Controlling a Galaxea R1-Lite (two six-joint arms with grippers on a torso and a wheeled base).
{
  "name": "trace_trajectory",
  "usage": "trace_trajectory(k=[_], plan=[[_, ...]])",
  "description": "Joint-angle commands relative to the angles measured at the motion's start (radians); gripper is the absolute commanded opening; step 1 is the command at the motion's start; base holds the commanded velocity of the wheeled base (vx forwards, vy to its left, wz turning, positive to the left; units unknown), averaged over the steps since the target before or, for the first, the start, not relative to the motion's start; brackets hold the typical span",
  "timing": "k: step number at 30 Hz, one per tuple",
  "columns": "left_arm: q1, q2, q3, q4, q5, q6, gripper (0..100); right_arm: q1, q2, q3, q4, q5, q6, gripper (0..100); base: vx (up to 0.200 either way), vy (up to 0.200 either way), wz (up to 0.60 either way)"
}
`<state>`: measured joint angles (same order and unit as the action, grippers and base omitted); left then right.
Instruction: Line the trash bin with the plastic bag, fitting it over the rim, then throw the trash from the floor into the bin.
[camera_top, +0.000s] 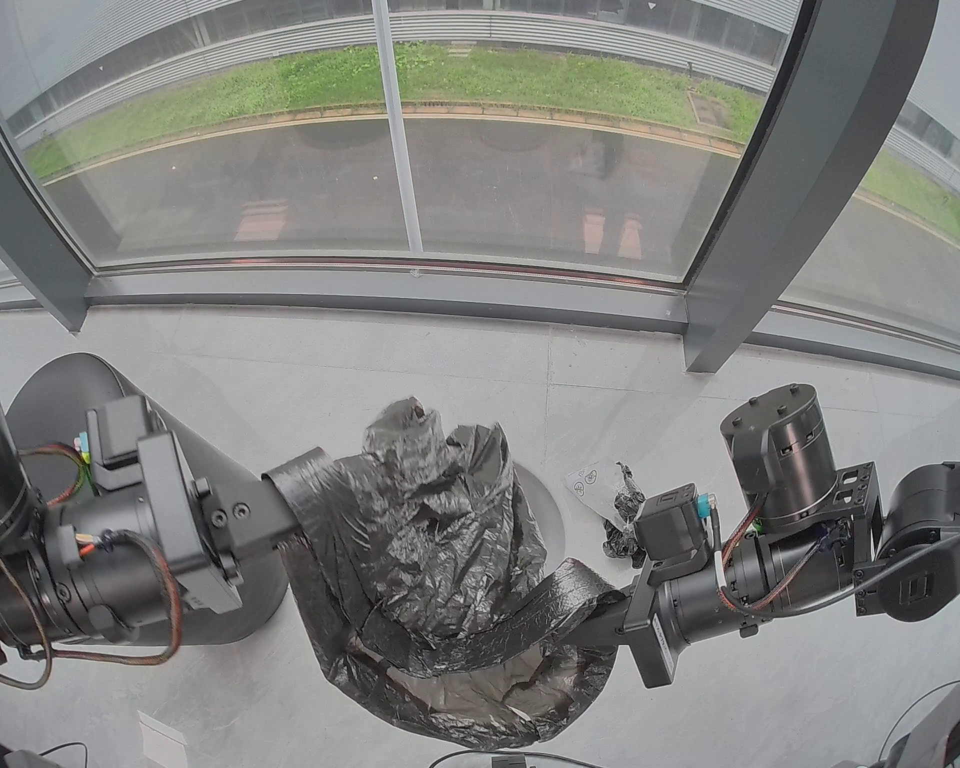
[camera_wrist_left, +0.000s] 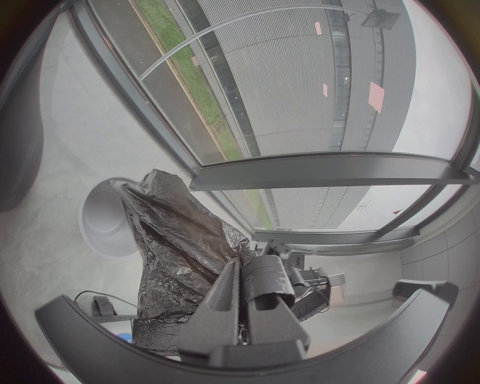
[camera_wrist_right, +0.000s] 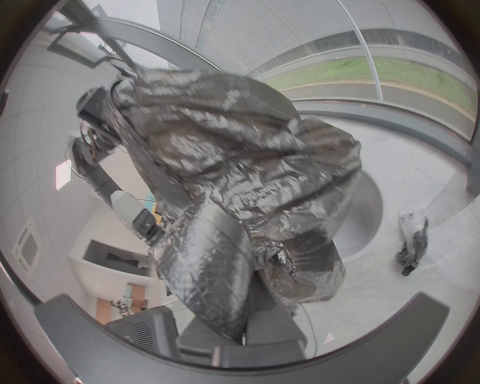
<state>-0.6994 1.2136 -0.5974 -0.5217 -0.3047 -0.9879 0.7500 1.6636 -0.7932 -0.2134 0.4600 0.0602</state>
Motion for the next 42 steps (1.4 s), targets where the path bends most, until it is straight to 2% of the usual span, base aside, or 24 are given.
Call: trace_trajectory(k=[1, 6, 10, 13, 26, 31, 38, 42], plan=[[0.001, 0.076, 0.065, -0.017, 0.001, 0.009, 0, -0.021, 0.034, -0.018, 0.022, 0.057, 0.03, 0, 0.0, 0.0, 0.0], [0.001, 0.106, 0.102, -0.054, 0.001, 0.009, 0, -0.02, 0.061, -0.015, 0.023, 0.068, 0.032, 0, 0.0, 0.0, 0.0], [0.001, 0.126, 0.117, -0.058, 0.001, 0.008, 0, -0.018, 0.061, -0.003, 0.029, 0.129, 0.032, 0, 0.0, 0.0, 0.0], [0.001, 0.138, 0.127, -0.06, 0.001, 0.006, 0, -0.018, 0.065, 0.009, 0.026, 0.147, 0.032, 0, 0.0, 0.0, 0.0], [0.055, 0.17, 0.134, -0.061, 0.001, 0.006, 0, -0.02, 0.125, 0.002, 0.011, 0.135, 0.026, 0, 0.0, 0.0, 0.0], [0.07, 0.195, 0.131, -0.063, 0.001, 0.006, 0, -0.026, 0.14, 0.009, -0.046, 0.121, 0.033, 0, 0.0, 0.0, 0.0], [0.097, 0.28, 0.133, -0.181, -0.001, 0.005, 0, -0.041, 0.176, 0.0, -0.077, 0.091, 0.032, 0, 0.0, 0.0, 0.0], [0.133, 0.345, 0.125, -0.225, -0.001, 0.006, 0, -0.054, 0.232, 0.005, -0.201, 0.089, 0.036, 0, 0.0, 0.0, 0.0]])
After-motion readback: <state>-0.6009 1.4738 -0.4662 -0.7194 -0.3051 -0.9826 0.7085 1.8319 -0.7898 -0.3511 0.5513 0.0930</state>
